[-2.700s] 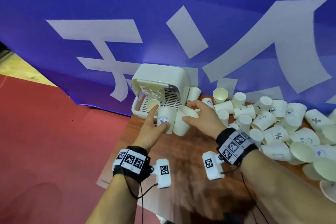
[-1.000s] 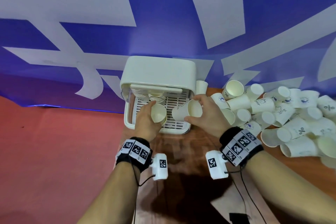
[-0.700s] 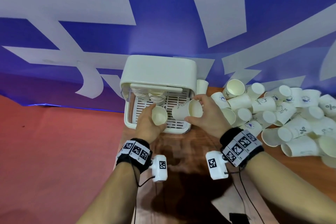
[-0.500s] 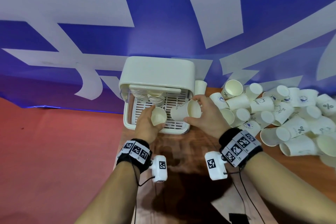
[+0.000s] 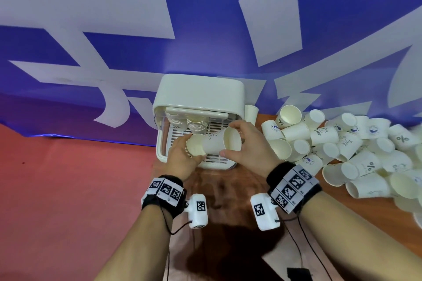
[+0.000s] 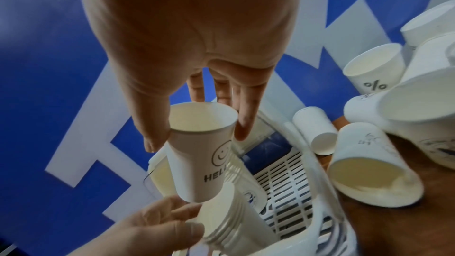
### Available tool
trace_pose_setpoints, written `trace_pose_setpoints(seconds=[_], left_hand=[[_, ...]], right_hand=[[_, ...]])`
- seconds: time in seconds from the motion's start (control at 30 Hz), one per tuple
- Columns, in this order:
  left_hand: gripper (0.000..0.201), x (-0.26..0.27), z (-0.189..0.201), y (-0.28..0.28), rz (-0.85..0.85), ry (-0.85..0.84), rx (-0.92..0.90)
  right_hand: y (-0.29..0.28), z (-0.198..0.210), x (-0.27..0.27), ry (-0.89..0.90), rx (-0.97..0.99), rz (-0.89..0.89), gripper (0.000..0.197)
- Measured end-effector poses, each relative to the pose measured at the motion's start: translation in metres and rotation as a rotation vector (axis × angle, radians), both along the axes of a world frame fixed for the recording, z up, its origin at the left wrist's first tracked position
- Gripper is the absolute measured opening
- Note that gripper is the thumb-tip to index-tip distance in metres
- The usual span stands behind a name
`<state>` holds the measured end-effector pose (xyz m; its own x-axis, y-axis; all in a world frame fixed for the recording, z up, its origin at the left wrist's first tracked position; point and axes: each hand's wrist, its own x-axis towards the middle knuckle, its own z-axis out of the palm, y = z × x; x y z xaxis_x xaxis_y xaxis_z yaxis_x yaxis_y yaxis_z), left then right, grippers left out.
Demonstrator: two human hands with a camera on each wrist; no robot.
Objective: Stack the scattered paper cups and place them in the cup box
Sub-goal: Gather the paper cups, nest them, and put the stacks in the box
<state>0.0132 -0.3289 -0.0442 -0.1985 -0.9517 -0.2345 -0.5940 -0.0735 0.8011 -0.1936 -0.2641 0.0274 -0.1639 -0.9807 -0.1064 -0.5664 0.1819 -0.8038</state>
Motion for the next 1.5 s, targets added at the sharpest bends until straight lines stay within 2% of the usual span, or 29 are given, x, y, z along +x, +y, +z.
trace_pose_setpoints(seconds=[0.23, 0.43, 1.07, 1.5], left_hand=[[0.058, 0.035, 0.005, 0.004, 0.141, 0.035, -0.006], [0.043, 0.055, 0.005, 0.0, 0.178, 0.047, -0.006], [0.039, 0.072, -0.007, -0.019, 0.22, 0.075, 0.027], [0.037, 0.073, 0.007, -0.006, 0.225, 0.068, 0.021]], right_hand=[[-0.012, -0.007, 0.032, 0.119, -0.04, 0.105, 0.073], [-0.026, -0.024, 0.046, 0.248, -0.028, 0.167, 0.077], [-0.059, -0.068, 0.076, 0.472, 0.1, 0.274, 0.079], [-0.057, -0.064, 0.074, 0.483, 0.136, 0.264, 0.082]])
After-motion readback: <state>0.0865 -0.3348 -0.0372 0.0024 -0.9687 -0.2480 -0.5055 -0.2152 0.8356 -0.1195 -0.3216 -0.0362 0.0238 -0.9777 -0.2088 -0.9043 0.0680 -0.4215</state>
